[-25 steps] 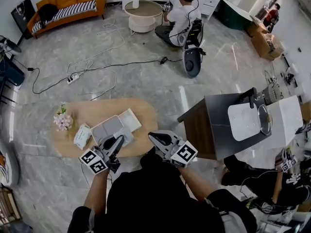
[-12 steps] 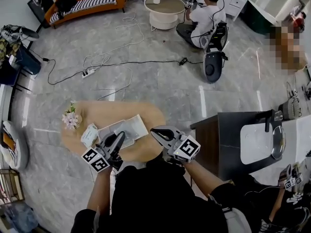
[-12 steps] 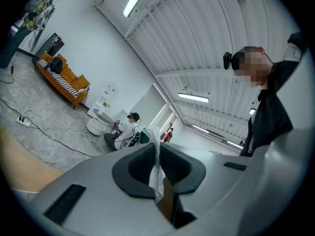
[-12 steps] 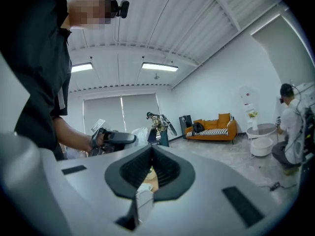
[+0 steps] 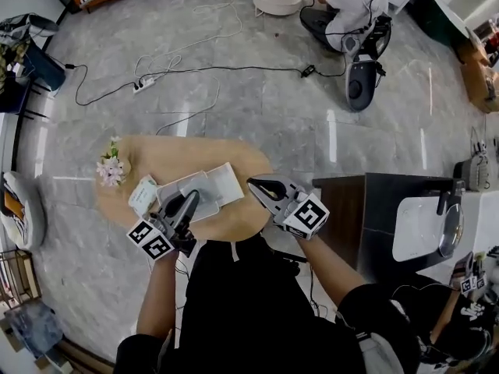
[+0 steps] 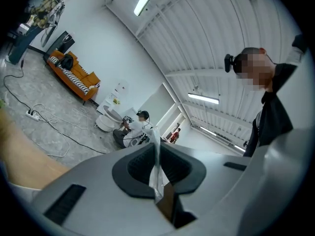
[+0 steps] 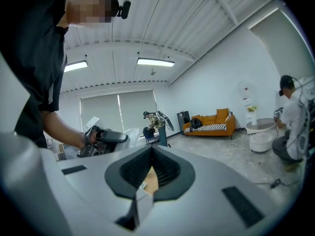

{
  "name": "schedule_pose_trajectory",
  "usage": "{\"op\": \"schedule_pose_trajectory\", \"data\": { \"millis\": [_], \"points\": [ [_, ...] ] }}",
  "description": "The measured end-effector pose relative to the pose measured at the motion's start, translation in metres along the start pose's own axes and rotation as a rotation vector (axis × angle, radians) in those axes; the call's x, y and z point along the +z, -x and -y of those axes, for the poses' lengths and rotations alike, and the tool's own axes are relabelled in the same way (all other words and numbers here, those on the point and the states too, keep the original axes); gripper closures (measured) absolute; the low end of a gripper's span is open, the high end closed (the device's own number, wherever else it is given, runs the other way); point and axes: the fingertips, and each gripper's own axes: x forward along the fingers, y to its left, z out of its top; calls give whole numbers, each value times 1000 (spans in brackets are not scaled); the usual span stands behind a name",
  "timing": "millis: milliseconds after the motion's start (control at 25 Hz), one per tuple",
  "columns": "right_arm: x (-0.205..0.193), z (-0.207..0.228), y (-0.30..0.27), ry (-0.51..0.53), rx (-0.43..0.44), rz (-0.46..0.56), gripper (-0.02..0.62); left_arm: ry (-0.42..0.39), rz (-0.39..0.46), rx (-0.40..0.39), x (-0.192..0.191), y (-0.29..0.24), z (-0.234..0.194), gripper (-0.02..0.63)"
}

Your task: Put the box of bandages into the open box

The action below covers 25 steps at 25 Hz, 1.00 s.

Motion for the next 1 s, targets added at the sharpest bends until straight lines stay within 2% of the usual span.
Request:
{"op": "schedule_pose_trajectory", "data": {
  "millis": [200,440,800,1000],
  "points": [
    [-25,25,-17,-7,-74,-16,584,22,-45,5,-16,-2,-48,568],
    [-81,35,-19,-81,-134,-97,584,114,-116,26,-68,-6,-92,568],
    [-169,47,-49,-124,-112,-162,584,179,-222,85,-146,-24,-169,568],
    [-214,49,-55,-149,-105,-189,584,193,-323,154,-199,-33,-202,568]
  ]
}}
